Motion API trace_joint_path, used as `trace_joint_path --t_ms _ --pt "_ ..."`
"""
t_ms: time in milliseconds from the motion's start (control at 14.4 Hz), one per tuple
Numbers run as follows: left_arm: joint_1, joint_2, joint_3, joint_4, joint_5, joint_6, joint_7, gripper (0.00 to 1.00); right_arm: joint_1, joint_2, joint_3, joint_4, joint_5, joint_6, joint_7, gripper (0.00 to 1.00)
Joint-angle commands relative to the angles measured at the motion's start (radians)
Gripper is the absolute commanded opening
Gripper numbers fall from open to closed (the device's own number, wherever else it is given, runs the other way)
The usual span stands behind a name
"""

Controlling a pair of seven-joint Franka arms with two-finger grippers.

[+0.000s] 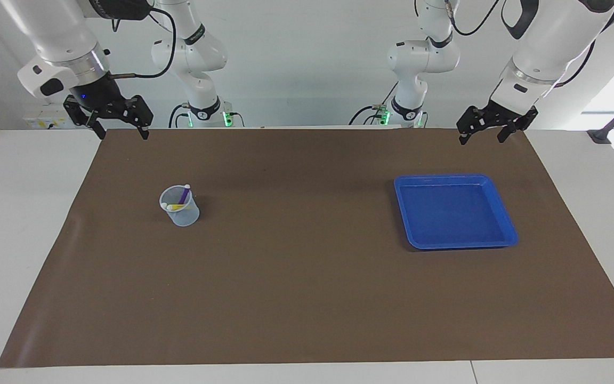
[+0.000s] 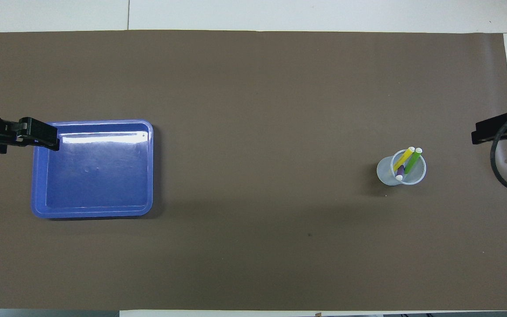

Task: Right arm passes pens to left for tray arrangement

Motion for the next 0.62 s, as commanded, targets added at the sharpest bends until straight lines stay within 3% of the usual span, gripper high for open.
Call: trace_joint_path --t_ms 0,554 --pt "0.003 -0.015 0.000 -0.012 0.020 -0.004 0.005 1.00 -0.007 -0.011 0.006 -0.021 0.014 0.016 0.013 1.00" --pt "0.003 -0.015 0.000 -0.012 0.020 -0.004 0.005 1.00 -0.009 -0.020 0.004 -0.050 0.017 0.053 0.013 1.00"
